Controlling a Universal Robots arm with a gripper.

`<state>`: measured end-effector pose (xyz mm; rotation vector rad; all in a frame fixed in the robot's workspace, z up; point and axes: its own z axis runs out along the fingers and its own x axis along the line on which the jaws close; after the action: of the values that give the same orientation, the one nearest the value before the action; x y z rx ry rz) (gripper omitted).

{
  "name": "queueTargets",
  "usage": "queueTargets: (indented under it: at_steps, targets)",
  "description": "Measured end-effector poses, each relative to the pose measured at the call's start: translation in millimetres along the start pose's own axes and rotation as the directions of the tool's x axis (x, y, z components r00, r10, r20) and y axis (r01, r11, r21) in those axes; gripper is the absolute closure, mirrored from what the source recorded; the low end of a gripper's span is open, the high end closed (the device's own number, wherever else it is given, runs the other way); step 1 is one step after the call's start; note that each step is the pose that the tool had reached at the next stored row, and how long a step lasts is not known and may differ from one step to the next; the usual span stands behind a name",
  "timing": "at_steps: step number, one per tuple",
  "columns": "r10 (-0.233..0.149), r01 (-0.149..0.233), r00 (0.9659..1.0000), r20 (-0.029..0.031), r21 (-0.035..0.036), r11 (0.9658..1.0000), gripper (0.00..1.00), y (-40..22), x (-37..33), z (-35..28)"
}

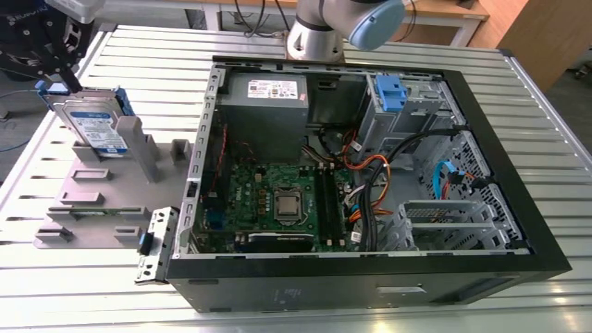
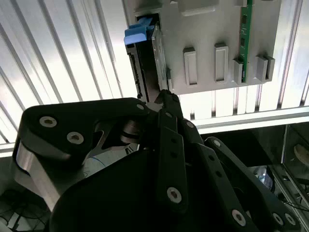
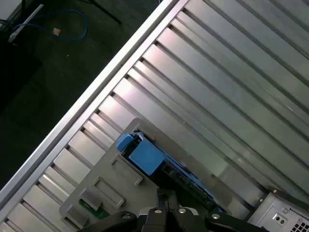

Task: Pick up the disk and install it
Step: 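Pick up the disk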

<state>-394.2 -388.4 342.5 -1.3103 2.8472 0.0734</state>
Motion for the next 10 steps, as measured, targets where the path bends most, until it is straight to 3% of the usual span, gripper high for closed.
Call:
queueTargets:
  at_steps: [10]
  targets:
    - [-0.073,0.073,0.9973,-0.0028,-0.0020,0.9973,0.89,0.0,0.0,0.0]
